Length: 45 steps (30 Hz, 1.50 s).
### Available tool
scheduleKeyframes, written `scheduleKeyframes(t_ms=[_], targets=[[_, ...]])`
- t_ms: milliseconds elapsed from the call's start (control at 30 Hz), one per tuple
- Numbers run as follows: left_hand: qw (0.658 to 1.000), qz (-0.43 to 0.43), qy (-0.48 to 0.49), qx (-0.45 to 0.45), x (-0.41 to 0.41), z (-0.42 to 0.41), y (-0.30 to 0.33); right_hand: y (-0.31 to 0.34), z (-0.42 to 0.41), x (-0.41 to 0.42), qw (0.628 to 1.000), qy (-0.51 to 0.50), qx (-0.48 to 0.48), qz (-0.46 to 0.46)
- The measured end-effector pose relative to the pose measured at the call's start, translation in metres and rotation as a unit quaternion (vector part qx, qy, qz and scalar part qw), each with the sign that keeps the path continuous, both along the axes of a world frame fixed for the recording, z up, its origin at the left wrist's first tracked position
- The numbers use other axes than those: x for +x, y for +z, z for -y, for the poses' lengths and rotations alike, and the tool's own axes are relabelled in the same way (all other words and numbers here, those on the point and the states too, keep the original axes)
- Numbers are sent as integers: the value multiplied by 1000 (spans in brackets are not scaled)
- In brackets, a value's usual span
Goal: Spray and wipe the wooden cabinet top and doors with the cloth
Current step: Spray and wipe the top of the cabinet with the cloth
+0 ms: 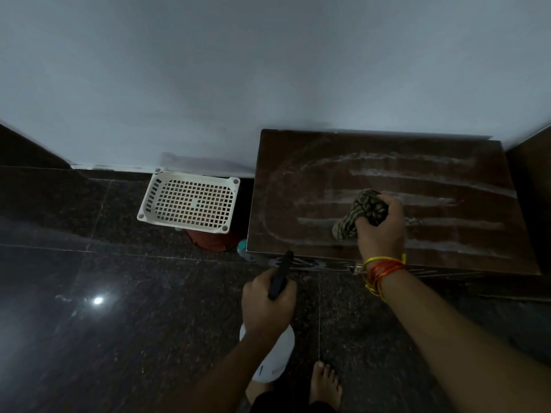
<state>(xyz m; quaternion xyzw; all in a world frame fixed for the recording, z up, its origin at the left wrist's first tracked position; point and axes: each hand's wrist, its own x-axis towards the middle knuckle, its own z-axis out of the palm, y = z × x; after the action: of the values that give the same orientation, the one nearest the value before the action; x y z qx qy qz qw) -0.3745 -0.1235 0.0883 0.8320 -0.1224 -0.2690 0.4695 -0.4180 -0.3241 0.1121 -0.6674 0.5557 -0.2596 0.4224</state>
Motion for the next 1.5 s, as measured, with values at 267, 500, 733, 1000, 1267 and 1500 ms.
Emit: scheduleKeyframes(t_ms=[267, 500, 733, 1000, 1267, 1500], targets=[[999, 1, -45, -14, -30, 15, 7, 7, 19, -21, 1000, -22, -16, -14], [999, -18, 46, 3, -11, -8, 10, 13, 18, -20, 1000, 9, -12, -10], [994, 11, 106, -7, 27, -7, 25, 6, -11, -1, 997, 73, 12, -7], [989, 30, 128, -66, 39, -2, 28, 2, -34, 14, 989, 143, -3, -47], [990, 24, 94, -104, 61, -1, 6, -48, -66, 28, 917, 319, -94, -219], [992, 7, 74, -106, 103, 9, 1, -87, -84, 60, 865, 346, -138, -337]])
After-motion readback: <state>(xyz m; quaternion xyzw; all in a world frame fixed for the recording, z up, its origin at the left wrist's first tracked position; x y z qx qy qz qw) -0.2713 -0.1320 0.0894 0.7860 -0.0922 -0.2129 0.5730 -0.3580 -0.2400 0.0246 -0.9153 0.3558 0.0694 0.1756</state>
